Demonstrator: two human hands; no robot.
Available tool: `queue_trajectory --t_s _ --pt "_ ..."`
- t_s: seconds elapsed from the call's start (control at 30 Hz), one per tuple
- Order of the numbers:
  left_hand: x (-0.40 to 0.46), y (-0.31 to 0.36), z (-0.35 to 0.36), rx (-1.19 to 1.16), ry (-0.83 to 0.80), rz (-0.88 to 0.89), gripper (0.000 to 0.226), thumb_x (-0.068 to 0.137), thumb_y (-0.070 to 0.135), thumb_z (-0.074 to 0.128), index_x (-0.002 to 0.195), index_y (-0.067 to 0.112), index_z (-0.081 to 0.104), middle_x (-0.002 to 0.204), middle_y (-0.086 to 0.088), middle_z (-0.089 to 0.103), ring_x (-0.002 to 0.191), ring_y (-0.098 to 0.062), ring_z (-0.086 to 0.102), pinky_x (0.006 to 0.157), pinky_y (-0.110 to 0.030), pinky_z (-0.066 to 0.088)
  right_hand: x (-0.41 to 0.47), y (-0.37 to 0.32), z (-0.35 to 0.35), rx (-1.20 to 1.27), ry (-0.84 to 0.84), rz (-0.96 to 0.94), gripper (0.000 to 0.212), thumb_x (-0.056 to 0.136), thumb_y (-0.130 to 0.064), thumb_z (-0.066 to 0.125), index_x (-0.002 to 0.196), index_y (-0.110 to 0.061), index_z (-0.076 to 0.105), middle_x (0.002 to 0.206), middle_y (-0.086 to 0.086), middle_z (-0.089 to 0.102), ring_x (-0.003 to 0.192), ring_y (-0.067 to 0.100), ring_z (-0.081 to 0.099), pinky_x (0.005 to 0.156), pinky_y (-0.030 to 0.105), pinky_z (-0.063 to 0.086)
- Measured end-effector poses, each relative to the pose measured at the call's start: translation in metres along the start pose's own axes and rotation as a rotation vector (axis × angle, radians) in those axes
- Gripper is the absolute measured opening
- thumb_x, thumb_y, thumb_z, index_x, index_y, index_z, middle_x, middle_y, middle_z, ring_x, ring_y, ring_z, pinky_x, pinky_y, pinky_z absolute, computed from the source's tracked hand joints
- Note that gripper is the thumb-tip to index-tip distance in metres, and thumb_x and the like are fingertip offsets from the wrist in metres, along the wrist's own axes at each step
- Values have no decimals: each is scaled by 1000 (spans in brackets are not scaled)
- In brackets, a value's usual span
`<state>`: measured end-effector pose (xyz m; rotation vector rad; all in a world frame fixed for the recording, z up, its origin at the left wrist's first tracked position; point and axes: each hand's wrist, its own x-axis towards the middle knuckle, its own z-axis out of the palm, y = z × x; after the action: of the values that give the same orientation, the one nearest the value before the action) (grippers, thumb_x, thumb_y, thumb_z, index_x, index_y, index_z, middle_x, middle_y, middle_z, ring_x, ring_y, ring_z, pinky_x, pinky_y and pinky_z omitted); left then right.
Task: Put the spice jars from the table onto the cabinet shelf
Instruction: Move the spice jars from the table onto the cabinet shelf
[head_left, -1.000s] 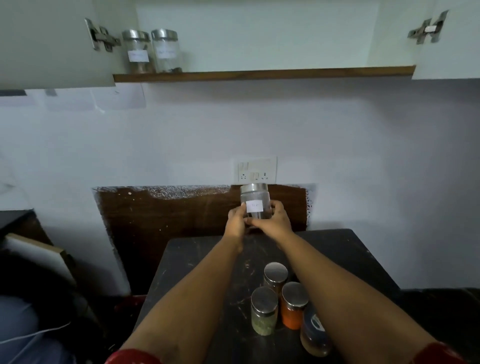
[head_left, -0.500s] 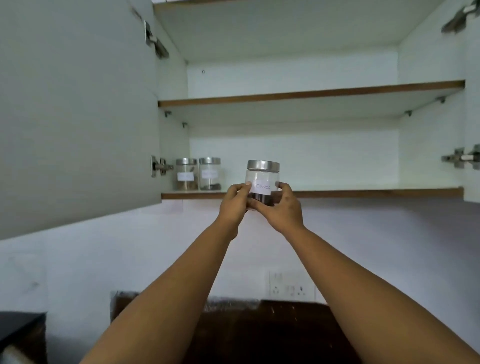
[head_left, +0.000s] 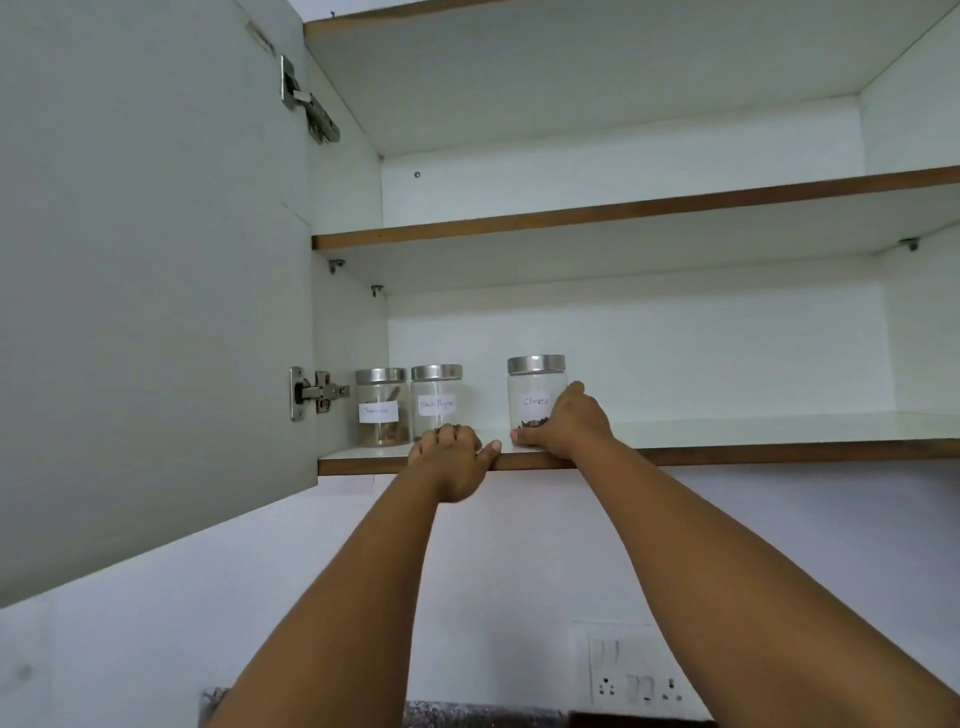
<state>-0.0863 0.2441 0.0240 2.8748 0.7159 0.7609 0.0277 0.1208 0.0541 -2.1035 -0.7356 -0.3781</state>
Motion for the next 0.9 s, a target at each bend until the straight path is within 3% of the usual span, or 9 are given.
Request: queue_trajectory --t_s 0.07,0.27,0.33,0.5,0.6,0.7,0.83,0.9 --pt "5 -4 -10 -17 -90 6 57 99 57 23 139 20 40 147 -10 33 138 -32 23 113 -48 22 16 -8 13 -38 -41 31 88 66 -43 86 126 -7 34 124 11 55 115 27 56 78 31 42" --pt "2 8 -22 -7 -160 18 62 99 59 22 146 20 32 152 -10 27 143 -31 17 113 -47 20 33 -18 25 -73 -69 87 87 71 -41 83 131 -7 29 122 9 56 112 26 57 74 29 40" --pt "15 -10 -14 -1 -166 0 61 99 58 22 146 20 32 152 -9 27 142 -31 17 113 -47 20 53 -25 56 -94 -123 112 90 71 -47 81 133 -7 29 123 9 57 114 26 57 76 31 41" --pt "11 -8 -11 -17 -165 16 63 98 60 23 147 20 28 154 -7 24 144 -30 13 116 -51 19 52 -24 53 -229 -189 165 100 72 -74 63 140 -10 27 124 4 58 113 23 58 76 32 40" --pt "15 -11 -10 -57 -176 14 65 98 60 23 151 22 21 156 -5 21 146 -29 9 117 -49 17 57 -25 58 -220 -225 179 106 66 -80 61 140 -11 28 128 5 56 117 25 56 83 33 41" --pt "13 -11 -12 -50 -185 22 66 98 61 23 151 22 21 155 -5 23 145 -28 11 117 -48 18 62 -25 59 -122 -268 183 116 57 -74 74 140 -9 28 132 9 51 120 29 53 102 40 42" --pt "13 -10 -13 -28 -190 27 63 98 61 23 146 21 31 152 -6 28 142 -30 18 113 -48 21 64 -24 57 -181 -314 167 102 65 -56 80 140 -7 30 130 9 50 118 29 53 102 42 44" --pt "12 -10 -13 -33 -184 27 62 98 60 23 145 21 31 151 -7 28 141 -30 18 113 -48 21 64 -24 57 -199 -311 154 101 68 -56 78 141 -8 29 133 9 49 120 29 52 103 42 43"
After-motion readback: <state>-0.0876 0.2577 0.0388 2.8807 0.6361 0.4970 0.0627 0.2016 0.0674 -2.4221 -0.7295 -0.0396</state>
